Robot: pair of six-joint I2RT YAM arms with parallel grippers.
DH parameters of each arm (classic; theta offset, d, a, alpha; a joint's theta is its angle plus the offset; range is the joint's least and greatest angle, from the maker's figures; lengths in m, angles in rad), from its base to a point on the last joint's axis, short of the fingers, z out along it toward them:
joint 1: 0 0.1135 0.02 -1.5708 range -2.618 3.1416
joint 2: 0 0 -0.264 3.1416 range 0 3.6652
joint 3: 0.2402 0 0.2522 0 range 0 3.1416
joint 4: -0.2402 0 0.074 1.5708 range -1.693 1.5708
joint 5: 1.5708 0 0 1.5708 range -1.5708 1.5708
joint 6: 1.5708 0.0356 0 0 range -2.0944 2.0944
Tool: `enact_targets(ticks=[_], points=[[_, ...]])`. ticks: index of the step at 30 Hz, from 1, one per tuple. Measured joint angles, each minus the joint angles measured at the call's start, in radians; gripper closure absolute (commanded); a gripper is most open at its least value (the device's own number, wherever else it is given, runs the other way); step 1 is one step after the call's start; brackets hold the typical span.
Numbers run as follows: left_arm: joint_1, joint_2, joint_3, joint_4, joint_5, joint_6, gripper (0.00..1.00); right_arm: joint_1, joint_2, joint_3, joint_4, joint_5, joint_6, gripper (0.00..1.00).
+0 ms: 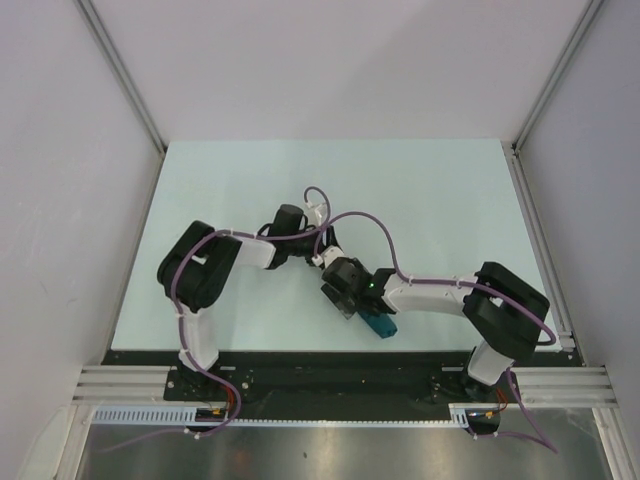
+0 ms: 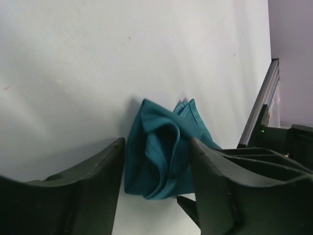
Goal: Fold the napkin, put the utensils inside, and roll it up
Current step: Roll the napkin with the utensil
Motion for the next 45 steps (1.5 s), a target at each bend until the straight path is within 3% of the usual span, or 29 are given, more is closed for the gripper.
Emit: enact_targets(ticks=[9, 13, 19, 24, 32, 45], points=[[0.106, -0.055, -0.039, -0.017, -0.035, -0.001, 0.35, -0.123, -0.027, -0.06, 0.083, -0.156, 0.038, 0.38], [0.155, -0.097, -0.076, -0.018, -0.045, -0.001, 0.35, -0.21, -0.046, -0.084, 0.116, -0.271, 0.049, 0.57], [0.16, -0.145, -0.115, 0.01, -0.04, -0.002, 0.35, -0.339, -0.061, -0.117, 0.166, -0.485, 0.068, 0.68], [0.16, -0.146, -0.146, 0.061, -0.015, -0.009, 0.35, -0.432, -0.052, -0.154, 0.242, -0.694, 0.088, 0.69], [0.133, -0.162, -0.174, 0.114, 0.022, -0.017, 0.32, -0.454, 0.023, -0.163, 0.331, -0.972, 0.128, 0.69], [0.043, -0.133, -0.174, 0.208, 0.074, -0.053, 0.4, -0.522, 0.108, -0.163, 0.405, -1.174, 0.158, 0.68]])
